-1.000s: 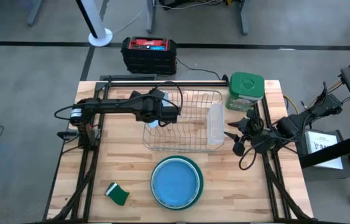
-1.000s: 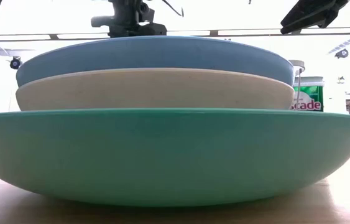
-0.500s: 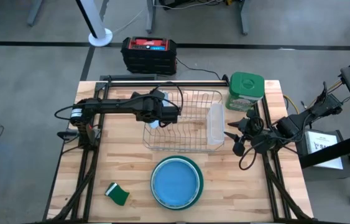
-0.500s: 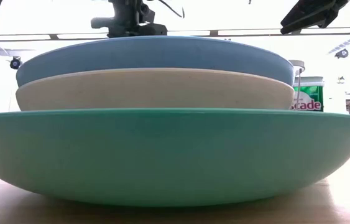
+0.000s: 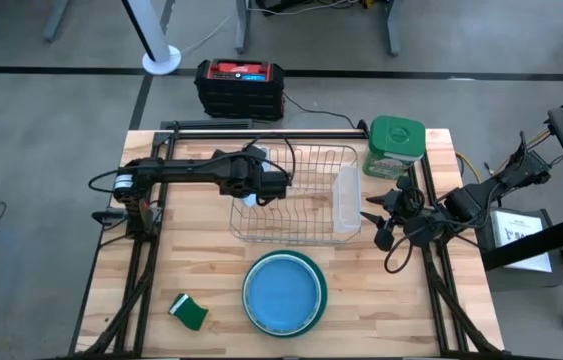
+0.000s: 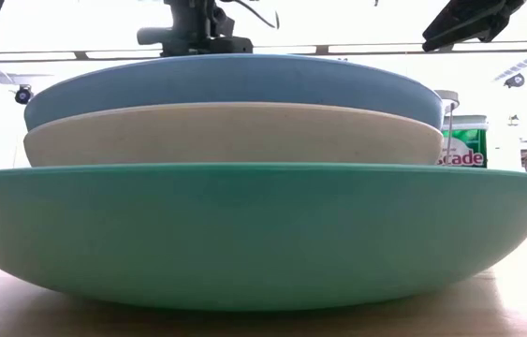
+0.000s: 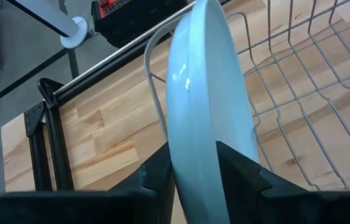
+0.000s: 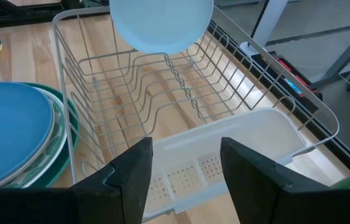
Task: Sort dishes
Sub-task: Put the light blue plate in the dish rack, then adjust the dish rack
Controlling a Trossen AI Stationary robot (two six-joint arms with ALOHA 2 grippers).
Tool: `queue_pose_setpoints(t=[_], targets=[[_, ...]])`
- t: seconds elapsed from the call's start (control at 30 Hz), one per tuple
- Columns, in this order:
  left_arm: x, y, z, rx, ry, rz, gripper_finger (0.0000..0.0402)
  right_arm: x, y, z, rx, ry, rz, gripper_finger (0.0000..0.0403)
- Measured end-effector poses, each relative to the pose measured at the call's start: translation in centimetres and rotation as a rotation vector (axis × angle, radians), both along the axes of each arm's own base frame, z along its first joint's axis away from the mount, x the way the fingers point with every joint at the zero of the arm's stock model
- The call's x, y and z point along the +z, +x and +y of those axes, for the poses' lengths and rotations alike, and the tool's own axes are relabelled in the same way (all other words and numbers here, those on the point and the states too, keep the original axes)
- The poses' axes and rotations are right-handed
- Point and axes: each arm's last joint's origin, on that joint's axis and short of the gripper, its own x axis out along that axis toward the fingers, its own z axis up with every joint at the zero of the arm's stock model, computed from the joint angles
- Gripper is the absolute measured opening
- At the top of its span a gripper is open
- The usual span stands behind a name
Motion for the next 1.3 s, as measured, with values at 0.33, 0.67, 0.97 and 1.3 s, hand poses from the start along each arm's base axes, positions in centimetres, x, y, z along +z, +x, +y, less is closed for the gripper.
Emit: queue_pose_setpoints(t=[0.33, 0.67, 0.97, 1.3], targets=[[0.0, 0.0, 0.0, 0.000, -0.002, -0.001, 0.0128, 0.0, 0.0, 0.0, 0.000, 0.000, 0.000, 0.0183], [0.0, 0.0, 0.0, 0.001, 0.003, -0.002, 0.0145, 0.0, 0.0, 0.0, 0.000, 0.000, 0.000, 0.0183], [0.2, 0.0, -0.2, -0.036, -0.010, 0.021, 0.0146, 0.0, 0.0, 0.0, 0.005, -0.006, 0.003, 0.0183], [6.4, 0.0, -4.4, -0.323, 0.117, -0.044, 0.0146, -0.9, 1.3, 3.4, 0.537, 0.099, 0.087, 0.0183]])
